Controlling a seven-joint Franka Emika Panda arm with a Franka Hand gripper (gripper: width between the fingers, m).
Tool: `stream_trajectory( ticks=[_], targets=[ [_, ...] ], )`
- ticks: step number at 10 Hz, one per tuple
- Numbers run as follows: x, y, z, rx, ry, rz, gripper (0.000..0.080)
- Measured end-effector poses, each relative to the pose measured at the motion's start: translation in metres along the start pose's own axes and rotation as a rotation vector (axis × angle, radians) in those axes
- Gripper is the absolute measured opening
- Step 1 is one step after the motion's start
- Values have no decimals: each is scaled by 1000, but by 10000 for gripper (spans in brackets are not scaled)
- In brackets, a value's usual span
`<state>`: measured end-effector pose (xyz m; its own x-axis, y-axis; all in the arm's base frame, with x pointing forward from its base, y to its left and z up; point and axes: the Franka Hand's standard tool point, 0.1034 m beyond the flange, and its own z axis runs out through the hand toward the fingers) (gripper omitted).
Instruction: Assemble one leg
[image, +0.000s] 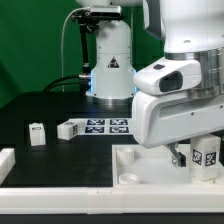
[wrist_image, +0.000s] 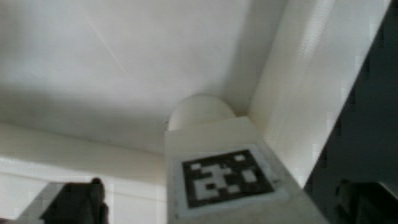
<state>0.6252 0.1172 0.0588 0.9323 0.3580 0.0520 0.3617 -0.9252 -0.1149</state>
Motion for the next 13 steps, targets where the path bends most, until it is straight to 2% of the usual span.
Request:
stream_trajectory(
  ticks=[2,4,5,6,8,9,11,13],
  targets=[
    [0,1,0,1,0,-55,649],
    [0,2,0,1,0,-55,384],
    [0,2,0,1,0,-55,384],
    [0,2,0,1,0,-52,265],
    [0,2,0,1,0,-11,266],
    [0,1,0,3,2,90,266],
    [0,0,1,-8,23,475,266],
    [0,-1,1,-14,27,689,268]
  ],
)
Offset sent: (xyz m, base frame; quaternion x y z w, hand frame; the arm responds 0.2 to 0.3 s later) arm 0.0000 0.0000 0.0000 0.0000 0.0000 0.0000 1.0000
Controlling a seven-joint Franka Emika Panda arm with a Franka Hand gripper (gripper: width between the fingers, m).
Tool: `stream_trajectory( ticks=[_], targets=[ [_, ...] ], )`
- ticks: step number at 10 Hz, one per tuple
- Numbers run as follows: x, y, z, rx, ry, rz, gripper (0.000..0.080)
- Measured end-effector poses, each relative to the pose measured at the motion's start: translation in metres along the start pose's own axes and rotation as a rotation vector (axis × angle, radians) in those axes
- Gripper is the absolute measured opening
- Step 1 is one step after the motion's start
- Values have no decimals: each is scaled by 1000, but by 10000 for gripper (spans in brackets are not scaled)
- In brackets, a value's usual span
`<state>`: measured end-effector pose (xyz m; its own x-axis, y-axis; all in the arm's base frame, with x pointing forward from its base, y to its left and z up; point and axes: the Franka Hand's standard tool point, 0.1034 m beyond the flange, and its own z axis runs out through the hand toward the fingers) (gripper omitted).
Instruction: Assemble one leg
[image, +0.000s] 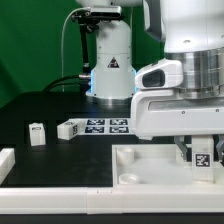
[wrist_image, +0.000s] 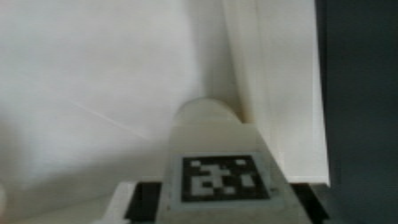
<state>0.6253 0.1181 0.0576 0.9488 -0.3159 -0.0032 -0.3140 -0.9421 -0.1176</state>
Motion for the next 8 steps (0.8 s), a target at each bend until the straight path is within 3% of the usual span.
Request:
stream_trajectory(
  ticks=[4,8],
  targets=[
    [0,-1,1,-5,3,545,268],
    [0,-1,1,9,-8,818,268]
  ],
)
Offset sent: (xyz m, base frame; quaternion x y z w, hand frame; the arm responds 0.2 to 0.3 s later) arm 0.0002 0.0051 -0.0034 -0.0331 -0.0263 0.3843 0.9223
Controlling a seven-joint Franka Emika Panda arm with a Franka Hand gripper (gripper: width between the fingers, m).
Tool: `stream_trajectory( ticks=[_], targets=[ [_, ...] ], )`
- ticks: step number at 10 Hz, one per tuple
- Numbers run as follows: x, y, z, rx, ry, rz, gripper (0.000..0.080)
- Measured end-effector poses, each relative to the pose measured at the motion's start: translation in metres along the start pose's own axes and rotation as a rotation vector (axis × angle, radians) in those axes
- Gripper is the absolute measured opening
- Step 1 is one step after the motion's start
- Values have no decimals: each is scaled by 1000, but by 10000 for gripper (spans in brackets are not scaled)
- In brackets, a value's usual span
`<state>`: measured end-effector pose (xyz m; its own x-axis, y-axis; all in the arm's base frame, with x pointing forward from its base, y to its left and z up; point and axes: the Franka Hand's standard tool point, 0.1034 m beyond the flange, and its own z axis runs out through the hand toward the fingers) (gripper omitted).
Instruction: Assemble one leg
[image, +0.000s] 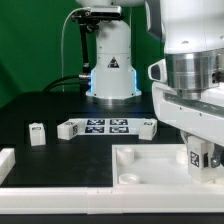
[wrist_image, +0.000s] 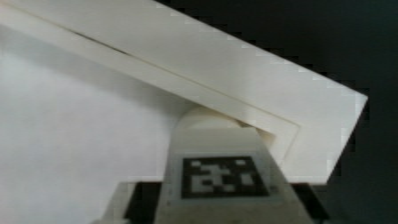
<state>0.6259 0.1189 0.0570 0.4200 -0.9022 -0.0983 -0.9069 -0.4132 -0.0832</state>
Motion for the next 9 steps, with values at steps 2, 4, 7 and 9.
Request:
stream_trajectory(
  ticks=[2,4,7,9],
  targets=[
    [-1,0,0,0,-1,-40,364],
    [-3,-1,0,2,-2,-85,608],
    [-3,-3,-3,6,1,-527,647],
    [-1,-1,-4,-1,-6,-791,649]
  ],
)
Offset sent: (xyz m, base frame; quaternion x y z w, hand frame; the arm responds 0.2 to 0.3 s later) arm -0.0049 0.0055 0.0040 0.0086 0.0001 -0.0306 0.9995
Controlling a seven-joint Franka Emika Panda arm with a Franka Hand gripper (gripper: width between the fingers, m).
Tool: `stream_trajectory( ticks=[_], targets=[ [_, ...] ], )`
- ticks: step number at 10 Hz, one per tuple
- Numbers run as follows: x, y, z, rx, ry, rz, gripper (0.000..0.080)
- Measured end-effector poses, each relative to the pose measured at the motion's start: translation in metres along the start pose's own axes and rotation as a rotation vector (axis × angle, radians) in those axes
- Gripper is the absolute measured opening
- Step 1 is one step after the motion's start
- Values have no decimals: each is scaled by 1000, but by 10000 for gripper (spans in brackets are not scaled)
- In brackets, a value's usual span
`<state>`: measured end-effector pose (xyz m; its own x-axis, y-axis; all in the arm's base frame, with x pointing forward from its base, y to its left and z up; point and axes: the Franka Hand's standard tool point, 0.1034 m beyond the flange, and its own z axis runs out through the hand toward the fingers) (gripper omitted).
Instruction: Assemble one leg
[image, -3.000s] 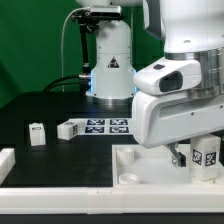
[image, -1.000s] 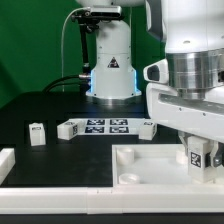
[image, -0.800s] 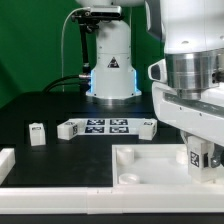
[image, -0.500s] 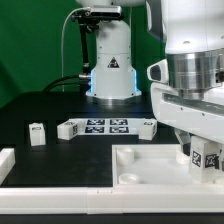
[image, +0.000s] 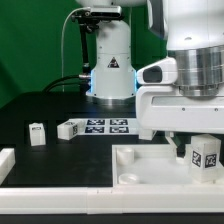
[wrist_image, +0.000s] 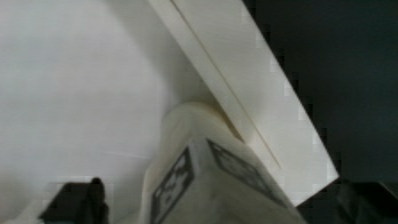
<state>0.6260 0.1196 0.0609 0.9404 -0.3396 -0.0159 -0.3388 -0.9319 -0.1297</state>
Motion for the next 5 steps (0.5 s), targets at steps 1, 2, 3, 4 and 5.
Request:
stream_trajectory(
  ticks=[1,2,3,4,5],
  targets=[
    [0,1,0,0,-1,-61,649],
    [0,0,-1,-2,1,-187,649],
    [0,0,-2,-3,2,-264,649],
    [1,0,-2,-7,2,-380,649],
    [1,0,-2,-7,3,-431,649]
  ],
)
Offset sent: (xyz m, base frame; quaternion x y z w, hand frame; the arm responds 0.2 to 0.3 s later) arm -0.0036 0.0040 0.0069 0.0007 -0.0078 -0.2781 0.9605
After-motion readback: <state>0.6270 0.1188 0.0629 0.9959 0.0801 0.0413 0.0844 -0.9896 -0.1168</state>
